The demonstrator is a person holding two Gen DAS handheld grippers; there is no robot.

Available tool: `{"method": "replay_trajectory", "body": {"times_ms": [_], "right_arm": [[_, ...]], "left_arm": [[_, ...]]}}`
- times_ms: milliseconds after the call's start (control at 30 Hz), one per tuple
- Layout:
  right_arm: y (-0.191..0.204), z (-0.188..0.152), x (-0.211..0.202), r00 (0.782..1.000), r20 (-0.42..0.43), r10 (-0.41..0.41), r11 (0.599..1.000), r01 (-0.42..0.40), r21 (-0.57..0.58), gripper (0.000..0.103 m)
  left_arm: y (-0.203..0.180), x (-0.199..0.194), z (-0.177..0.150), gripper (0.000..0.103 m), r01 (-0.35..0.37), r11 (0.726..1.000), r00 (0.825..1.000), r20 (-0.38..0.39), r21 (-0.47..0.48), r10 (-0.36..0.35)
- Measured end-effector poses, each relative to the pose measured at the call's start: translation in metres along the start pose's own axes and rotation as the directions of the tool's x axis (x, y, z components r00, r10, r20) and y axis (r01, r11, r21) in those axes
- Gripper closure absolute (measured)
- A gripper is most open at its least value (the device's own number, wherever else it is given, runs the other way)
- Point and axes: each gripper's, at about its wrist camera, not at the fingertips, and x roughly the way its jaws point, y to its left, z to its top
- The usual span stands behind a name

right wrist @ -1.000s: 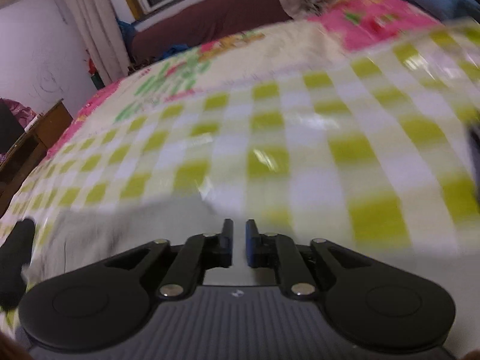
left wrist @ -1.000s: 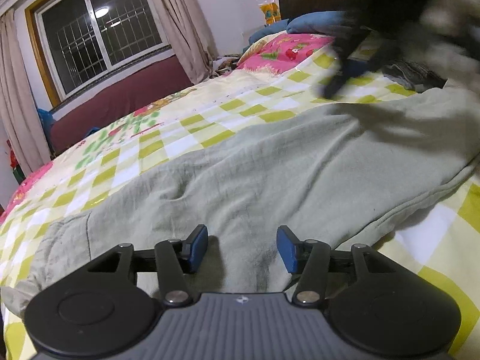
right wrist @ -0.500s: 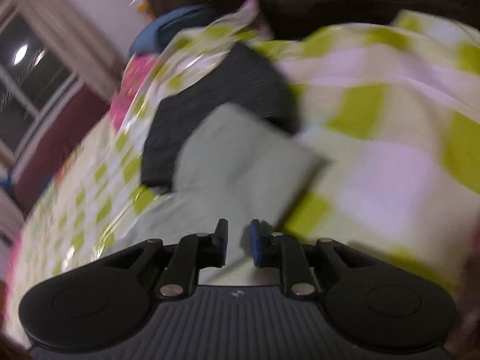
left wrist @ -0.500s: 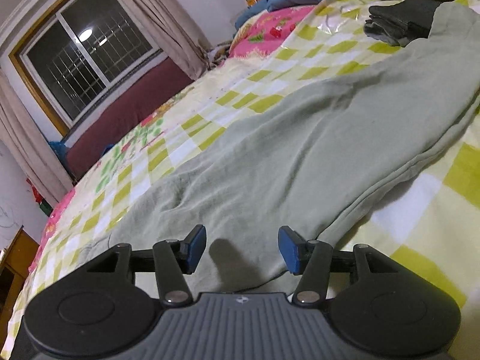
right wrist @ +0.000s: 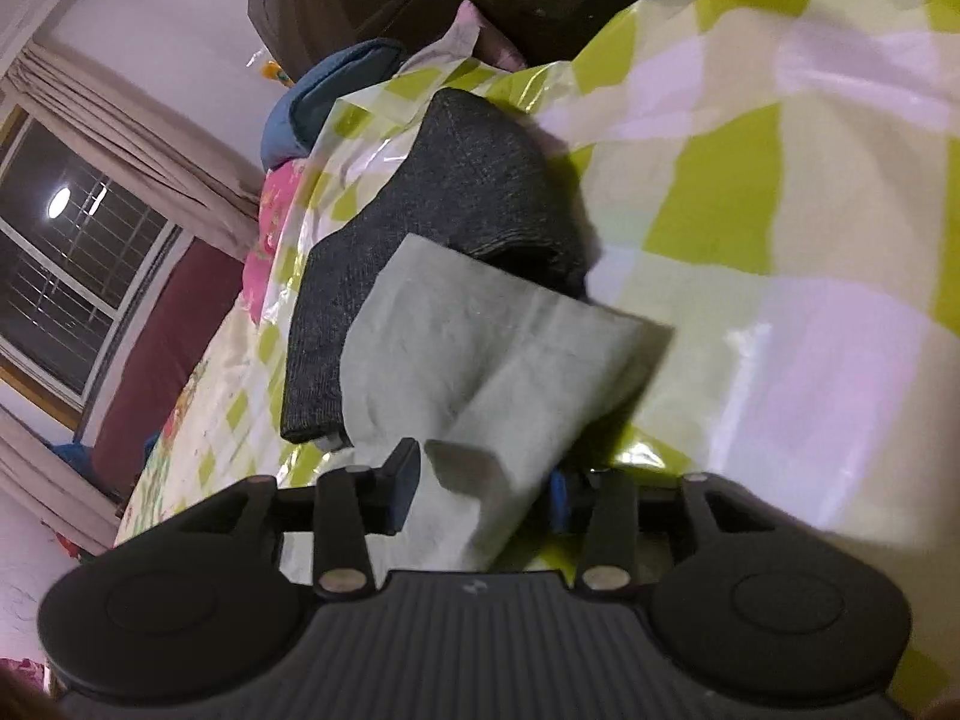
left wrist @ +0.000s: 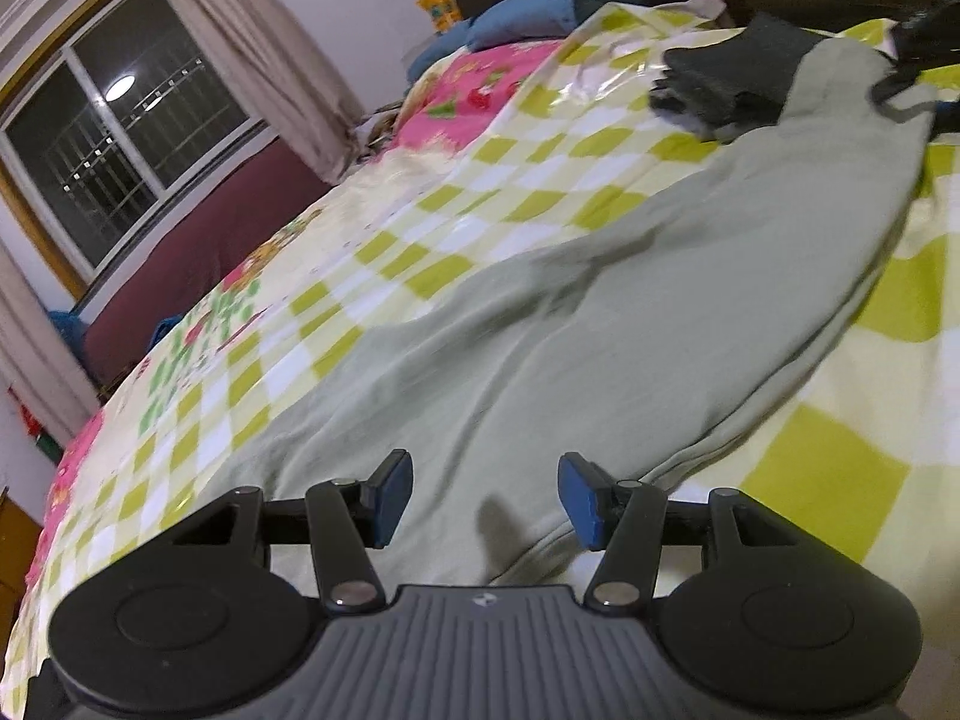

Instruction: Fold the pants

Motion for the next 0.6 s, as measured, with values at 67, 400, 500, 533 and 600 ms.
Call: {"method": "replay_trajectory", "body": {"times_ms": [67, 400, 500, 533, 600], "right_arm": [[0.003, -0.001, -0.004, 1.0, 0.011, 0.024, 0.999, -0.024, 0.021, 0.059], [0.008, -0.003, 0.011, 0.997, -0.034, 0.066, 0.998, -0.066, 0.016, 0.092], [0.019, 0.002, -0.006, 0.995, -0.01, 0.096, 0.995, -0.096, 0.003, 0.098], [0.025, 0.002, -0.012, 0.995, 0.0, 0.099, 0.995, -0.099, -0.017, 0.098], [0.043, 0.003, -0.021, 0.992, 0.002, 0.126, 0.991, -0.125, -0.05, 0.098]], "left_arm": [[-0.006, 0.001, 0.004, 0.035, 0.012, 1.0, 1.0, 0.004, 0.01, -0.012], [-0.023, 0.015, 0.01, 0.035, 0.065, 0.997, 0.998, 0.006, 0.044, -0.066], [-0.02, 0.013, 0.009, 0.035, 0.081, 0.996, 0.997, 0.018, 0.023, -0.081], [-0.019, 0.012, 0.007, 0.035, 0.086, 0.996, 0.996, 0.023, 0.017, -0.086], [-0.017, 0.009, 0.003, 0.035, 0.092, 0.996, 0.995, 0.033, 0.002, -0.092]]}}
